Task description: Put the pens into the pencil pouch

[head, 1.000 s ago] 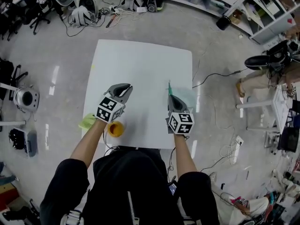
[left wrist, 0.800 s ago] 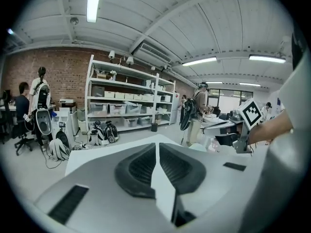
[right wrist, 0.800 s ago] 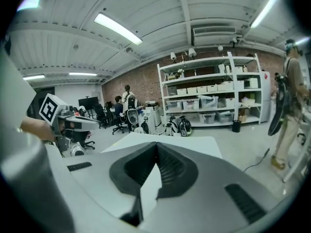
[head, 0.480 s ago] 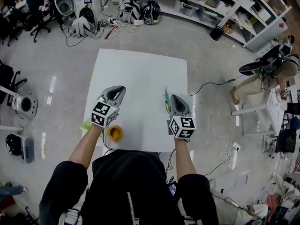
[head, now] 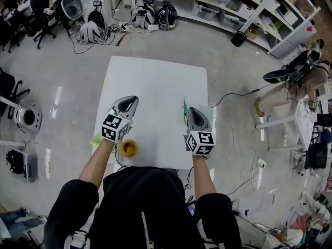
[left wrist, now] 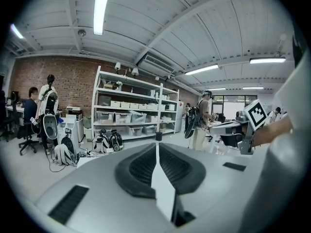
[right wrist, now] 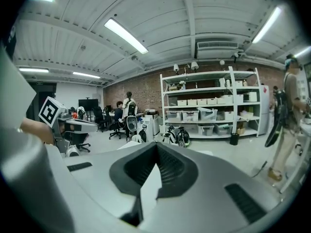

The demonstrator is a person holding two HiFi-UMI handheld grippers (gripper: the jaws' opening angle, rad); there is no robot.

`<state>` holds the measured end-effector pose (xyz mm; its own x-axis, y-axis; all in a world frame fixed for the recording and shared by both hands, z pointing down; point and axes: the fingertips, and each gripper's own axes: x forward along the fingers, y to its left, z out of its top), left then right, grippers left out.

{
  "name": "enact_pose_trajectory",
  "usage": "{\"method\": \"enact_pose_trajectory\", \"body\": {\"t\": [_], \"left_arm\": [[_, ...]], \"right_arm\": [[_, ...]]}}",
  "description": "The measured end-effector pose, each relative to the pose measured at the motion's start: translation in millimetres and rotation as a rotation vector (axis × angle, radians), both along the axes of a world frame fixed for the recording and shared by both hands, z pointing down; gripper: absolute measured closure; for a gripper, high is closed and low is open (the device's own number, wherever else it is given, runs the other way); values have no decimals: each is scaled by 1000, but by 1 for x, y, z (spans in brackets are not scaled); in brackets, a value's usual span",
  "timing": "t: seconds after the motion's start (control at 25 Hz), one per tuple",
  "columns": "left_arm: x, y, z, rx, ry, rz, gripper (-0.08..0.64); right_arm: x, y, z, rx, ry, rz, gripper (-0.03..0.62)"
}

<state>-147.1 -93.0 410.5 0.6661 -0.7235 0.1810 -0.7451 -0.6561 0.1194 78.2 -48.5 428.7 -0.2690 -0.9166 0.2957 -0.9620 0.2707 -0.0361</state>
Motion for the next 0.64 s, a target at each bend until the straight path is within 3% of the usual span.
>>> {"method": "enact_pose_trajectory", "body": {"t": [0.64], "left_arm": [[2,-5,12,-14,-1,7,523]], "right_arm": [[-3,-1,14,-20,-12,4,584]]}}
